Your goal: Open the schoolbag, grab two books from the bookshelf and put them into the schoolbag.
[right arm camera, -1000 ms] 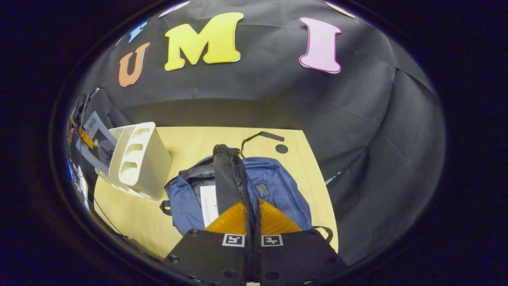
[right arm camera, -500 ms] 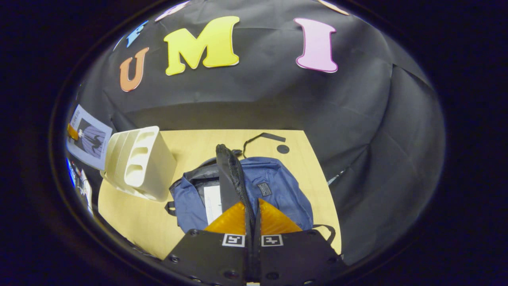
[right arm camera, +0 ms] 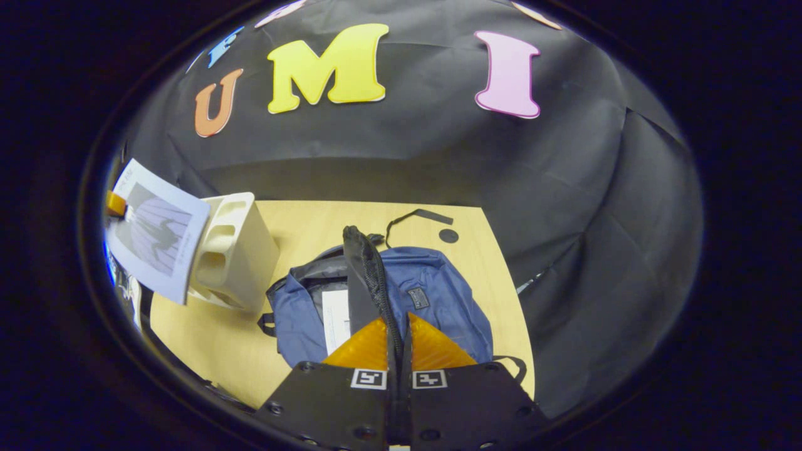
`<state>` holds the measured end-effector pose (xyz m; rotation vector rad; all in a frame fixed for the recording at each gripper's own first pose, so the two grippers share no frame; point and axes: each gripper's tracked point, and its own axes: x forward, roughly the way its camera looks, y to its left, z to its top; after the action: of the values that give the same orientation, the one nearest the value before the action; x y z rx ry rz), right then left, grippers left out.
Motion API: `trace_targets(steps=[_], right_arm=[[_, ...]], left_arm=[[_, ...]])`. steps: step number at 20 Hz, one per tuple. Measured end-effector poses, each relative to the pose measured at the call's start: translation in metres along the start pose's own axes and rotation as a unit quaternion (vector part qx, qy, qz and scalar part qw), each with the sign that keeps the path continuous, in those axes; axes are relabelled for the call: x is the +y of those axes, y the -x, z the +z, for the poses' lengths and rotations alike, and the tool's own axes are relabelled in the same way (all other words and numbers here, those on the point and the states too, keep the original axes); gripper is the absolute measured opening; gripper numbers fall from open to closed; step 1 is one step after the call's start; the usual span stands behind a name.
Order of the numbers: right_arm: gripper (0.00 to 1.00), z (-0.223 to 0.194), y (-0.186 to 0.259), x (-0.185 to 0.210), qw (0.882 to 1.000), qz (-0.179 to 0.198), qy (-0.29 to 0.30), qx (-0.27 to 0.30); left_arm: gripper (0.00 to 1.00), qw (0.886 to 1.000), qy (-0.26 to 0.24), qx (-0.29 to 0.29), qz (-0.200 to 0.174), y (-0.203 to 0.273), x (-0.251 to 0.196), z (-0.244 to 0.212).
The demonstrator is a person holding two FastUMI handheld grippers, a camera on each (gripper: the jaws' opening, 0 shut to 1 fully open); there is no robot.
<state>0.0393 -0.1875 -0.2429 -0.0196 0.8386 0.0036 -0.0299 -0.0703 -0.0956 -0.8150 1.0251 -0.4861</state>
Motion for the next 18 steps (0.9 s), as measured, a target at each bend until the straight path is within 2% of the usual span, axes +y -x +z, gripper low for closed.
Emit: trace_targets(steps=[3, 6, 10, 18], right_arm=[[0.01, -0.001, -0.001, -0.002, 1.0, 0.001, 0.001, 0.003], [0.01, 0.004, 0.002, -0.007, 1.0, 0.001, 0.002, 0.001], [0.01, 0.005, 0.003, -0.011, 1.0, 0.002, 0.006, 0.003], [0.01, 0.011, 0.004, -0.018, 1.0, 0.005, 0.016, 0.01]], left_arm=[[0.46, 0.999, 0.039, 0.025, -0.027, -0.041, -0.007, -0.043], [0.46, 0.997, 0.068, 0.019, -0.031, -0.084, -0.003, -0.067], [0.46, 0.997, 0.076, 0.005, -0.025, -0.134, -0.004, -0.081], [0.44, 0.998, 0.059, 0.028, -0.009, -0.209, 0.0, -0.11]])
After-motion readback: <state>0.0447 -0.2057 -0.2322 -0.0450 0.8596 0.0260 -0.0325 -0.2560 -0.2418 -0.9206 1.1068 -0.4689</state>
